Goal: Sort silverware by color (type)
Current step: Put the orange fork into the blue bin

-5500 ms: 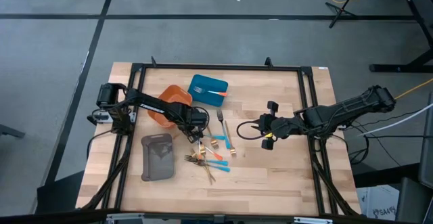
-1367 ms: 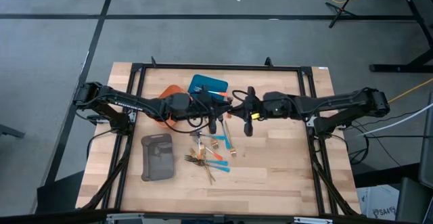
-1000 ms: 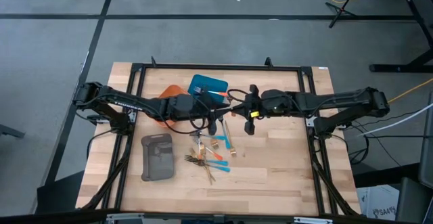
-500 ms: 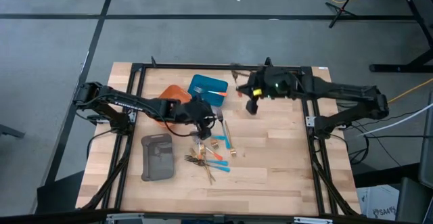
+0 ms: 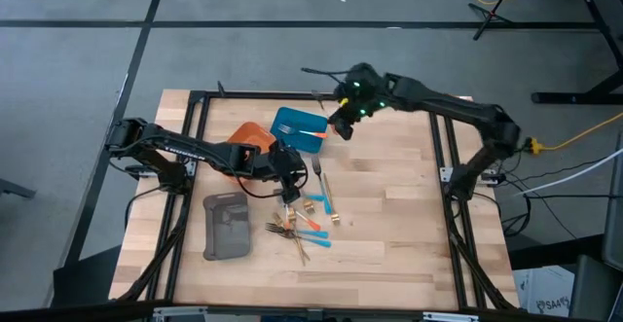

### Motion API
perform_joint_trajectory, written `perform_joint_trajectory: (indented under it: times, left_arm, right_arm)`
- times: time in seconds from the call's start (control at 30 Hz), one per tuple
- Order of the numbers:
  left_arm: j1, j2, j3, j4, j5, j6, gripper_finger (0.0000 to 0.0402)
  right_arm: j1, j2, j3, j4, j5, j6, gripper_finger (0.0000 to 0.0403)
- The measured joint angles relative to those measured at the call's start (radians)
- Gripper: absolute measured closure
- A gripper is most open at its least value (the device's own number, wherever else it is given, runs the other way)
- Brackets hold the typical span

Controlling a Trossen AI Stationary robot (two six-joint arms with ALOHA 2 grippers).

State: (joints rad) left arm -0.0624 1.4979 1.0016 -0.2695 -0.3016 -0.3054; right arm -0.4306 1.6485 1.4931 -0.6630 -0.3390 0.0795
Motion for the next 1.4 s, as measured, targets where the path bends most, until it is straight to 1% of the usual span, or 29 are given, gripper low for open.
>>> perform_joint_trajectory:
  times: [0.13, 0.33, 0.47, 0.57, 0.87, 1.13, 1.23, 1.4]
  left_arm:
    - [0.0, 0.0, 0.0, 0.0, 0.0, 0.0, 0.0328]
    - [0.0, 0.0, 0.0, 0.0, -0.001, 0.0, 0.0328]
    - [0.0, 0.0, 0.0, 0.0, -0.002, 0.0, 0.0328]
    - [0.0, 0.0, 0.0, 0.0, -0.002, 0.0, 0.0328]
    - [0.0, 0.0, 0.0, 0.0, -0.002, 0.0, 0.0328]
    - [0.0, 0.0, 0.0, 0.0, -0.003, -0.001, 0.0328]
    - [0.0, 0.0, 0.0, 0.0, -0.003, -0.001, 0.0328]
    - [0.0, 0.0, 0.0, 0.0, -0.003, -0.001, 0.0328]
  right_arm:
    - [-0.019, 0.136, 0.105, -0.109, -0.081, 0.001, 0.0403]
    - [-0.022, 0.32, 0.265, -0.25, -0.152, -0.006, 0.0403]
    - [-0.022, 0.414, 0.35, -0.313, -0.219, -0.006, 0.0403]
    - [-0.022, 0.468, 0.391, -0.34, -0.23, -0.006, 0.0403]
    - [-0.022, 0.544, 0.413, -0.39, -0.248, 0.025, 0.0403]
    - [-0.022, 0.551, 0.413, -0.383, -0.237, 0.077, 0.0403]
    - [-0.022, 0.551, 0.413, -0.382, -0.206, 0.078, 0.0403]
    - [-0.022, 0.551, 0.413, -0.382, -0.103, 0.093, 0.0403]
